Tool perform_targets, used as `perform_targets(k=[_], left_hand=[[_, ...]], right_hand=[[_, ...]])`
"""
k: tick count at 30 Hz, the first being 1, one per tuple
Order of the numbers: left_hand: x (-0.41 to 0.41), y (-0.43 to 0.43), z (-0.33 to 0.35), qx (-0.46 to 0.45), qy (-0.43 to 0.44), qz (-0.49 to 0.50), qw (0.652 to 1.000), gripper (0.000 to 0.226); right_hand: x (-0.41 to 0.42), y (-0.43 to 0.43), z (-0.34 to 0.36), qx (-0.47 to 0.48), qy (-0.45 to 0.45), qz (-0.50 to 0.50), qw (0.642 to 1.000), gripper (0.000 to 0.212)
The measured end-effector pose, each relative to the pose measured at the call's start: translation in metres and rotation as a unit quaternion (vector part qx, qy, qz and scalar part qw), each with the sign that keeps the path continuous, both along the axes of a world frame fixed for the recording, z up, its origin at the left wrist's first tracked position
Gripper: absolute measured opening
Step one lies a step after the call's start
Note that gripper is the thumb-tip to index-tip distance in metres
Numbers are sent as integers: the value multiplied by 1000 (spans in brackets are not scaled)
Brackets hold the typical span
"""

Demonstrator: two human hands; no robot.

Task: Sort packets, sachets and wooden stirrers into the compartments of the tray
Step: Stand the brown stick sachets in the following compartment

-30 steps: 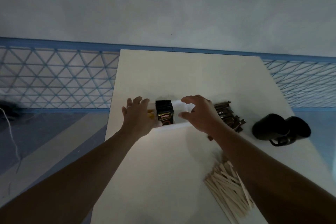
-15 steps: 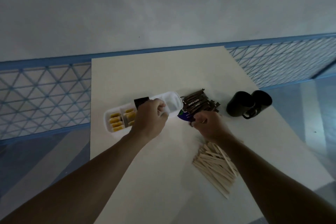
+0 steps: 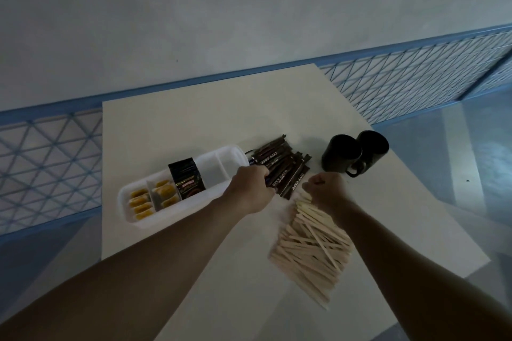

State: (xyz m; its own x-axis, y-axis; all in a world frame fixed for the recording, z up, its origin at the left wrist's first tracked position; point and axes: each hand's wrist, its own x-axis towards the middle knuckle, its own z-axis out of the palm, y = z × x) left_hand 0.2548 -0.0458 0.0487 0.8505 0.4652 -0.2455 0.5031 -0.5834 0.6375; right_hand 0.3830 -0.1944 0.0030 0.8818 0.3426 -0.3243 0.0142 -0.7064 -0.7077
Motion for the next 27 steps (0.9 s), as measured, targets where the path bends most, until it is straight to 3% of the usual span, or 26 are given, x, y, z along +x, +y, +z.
perform_targets(k=[8,14,27], left_hand=[[51,3,-22,39,43,13,998,22],[80,7,-40,55,71,23,996,24],[109,10,-66,83,100,51,990,35]], right_hand=[[34,26,-14,-46,50,-8,998,29],[50,40,-25,-77,85,-12,993,33],[68,57,-43,-71,105,-38,991,15]])
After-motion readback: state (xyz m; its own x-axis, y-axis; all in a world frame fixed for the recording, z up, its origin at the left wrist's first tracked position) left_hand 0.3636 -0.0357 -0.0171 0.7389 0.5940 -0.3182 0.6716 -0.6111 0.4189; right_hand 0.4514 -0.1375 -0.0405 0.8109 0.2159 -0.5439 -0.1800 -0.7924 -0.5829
